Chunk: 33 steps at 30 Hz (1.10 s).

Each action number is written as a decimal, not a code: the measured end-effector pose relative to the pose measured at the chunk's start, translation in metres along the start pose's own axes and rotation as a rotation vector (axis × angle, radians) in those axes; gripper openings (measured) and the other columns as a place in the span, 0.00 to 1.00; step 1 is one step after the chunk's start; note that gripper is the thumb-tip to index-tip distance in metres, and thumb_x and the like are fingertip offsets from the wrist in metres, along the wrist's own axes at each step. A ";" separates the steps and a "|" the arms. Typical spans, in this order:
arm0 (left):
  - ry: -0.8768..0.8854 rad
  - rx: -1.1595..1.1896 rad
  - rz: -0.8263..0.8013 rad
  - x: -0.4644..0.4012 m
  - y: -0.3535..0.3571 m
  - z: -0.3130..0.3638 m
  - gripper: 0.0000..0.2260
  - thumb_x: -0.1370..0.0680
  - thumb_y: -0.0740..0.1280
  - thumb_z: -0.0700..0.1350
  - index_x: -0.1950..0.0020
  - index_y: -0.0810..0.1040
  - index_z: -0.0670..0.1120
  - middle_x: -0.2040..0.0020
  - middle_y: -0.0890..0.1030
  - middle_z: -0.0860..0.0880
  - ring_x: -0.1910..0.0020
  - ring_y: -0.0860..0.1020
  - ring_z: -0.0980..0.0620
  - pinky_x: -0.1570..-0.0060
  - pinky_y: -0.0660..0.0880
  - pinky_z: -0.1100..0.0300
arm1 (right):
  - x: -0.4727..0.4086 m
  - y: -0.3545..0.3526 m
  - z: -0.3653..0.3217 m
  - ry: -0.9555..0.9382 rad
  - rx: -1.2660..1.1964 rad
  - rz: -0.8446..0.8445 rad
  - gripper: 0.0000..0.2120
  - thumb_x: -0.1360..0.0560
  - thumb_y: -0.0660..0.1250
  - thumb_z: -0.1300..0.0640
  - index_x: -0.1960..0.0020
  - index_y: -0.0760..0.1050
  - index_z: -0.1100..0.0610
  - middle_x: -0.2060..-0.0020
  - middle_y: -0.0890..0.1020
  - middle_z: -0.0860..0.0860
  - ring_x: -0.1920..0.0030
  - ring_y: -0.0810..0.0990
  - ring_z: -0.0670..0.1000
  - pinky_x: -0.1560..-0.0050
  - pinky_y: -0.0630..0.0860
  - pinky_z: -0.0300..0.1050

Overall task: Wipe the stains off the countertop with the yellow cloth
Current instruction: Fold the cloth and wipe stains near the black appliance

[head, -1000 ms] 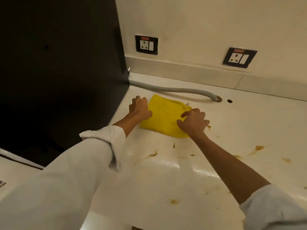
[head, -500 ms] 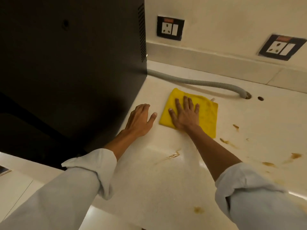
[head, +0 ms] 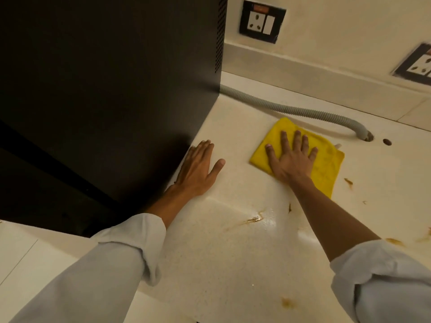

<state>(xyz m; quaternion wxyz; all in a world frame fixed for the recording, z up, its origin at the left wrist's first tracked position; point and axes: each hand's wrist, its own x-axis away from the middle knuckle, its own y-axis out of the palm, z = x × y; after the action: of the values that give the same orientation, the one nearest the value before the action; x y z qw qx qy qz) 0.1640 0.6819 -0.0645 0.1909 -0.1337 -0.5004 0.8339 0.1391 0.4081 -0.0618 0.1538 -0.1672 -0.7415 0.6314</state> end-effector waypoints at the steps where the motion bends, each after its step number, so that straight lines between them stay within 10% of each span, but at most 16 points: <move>1: -0.009 0.039 -0.002 0.000 0.000 0.000 0.32 0.21 0.46 0.62 0.22 0.51 0.46 0.20 0.54 0.47 0.21 0.51 0.50 0.25 0.42 0.58 | -0.007 -0.001 0.000 0.006 0.005 0.001 0.39 0.25 0.40 0.27 0.20 0.48 0.47 0.19 0.49 0.56 0.20 0.45 0.60 0.24 0.41 0.68; 12: -0.275 0.230 -0.073 -0.031 -0.034 0.021 0.39 0.27 0.39 0.72 0.33 0.69 0.47 0.37 0.76 0.43 0.41 0.74 0.44 0.42 0.71 0.47 | -0.029 0.012 -0.083 -0.076 0.037 -0.050 0.40 0.25 0.40 0.27 0.19 0.45 0.48 0.19 0.46 0.58 0.20 0.43 0.62 0.25 0.40 0.70; 21: -0.173 0.183 -0.037 -0.019 -0.031 0.016 0.28 0.21 0.47 0.64 0.37 0.71 0.45 0.36 0.75 0.41 0.36 0.73 0.41 0.39 0.68 0.51 | 0.056 0.022 -0.125 -0.260 0.047 -0.068 0.39 0.26 0.43 0.29 0.20 0.46 0.46 0.19 0.47 0.57 0.20 0.42 0.61 0.24 0.40 0.69; 27: -0.034 -0.015 -0.108 0.021 -0.013 0.007 0.34 0.21 0.45 0.64 0.22 0.51 0.45 0.20 0.52 0.46 0.21 0.49 0.49 0.24 0.43 0.52 | 0.105 0.016 -0.072 -0.184 0.005 -0.033 0.40 0.27 0.41 0.25 0.20 0.49 0.44 0.19 0.49 0.54 0.20 0.43 0.58 0.23 0.40 0.66; 33: 0.017 -0.191 -0.142 0.070 -0.003 0.026 0.36 0.23 0.41 0.66 0.21 0.44 0.45 0.20 0.44 0.46 0.21 0.40 0.50 0.24 0.37 0.48 | 0.113 -0.001 0.020 -0.039 0.003 -0.014 0.40 0.27 0.43 0.25 0.20 0.51 0.45 0.19 0.49 0.55 0.20 0.45 0.59 0.24 0.42 0.68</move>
<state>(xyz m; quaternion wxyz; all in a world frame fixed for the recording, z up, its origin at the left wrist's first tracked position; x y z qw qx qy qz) 0.0920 0.6944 -0.0516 0.2402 -0.1224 -0.5841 0.7656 0.0293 0.4403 -0.0615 0.1439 -0.1496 -0.7446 0.6344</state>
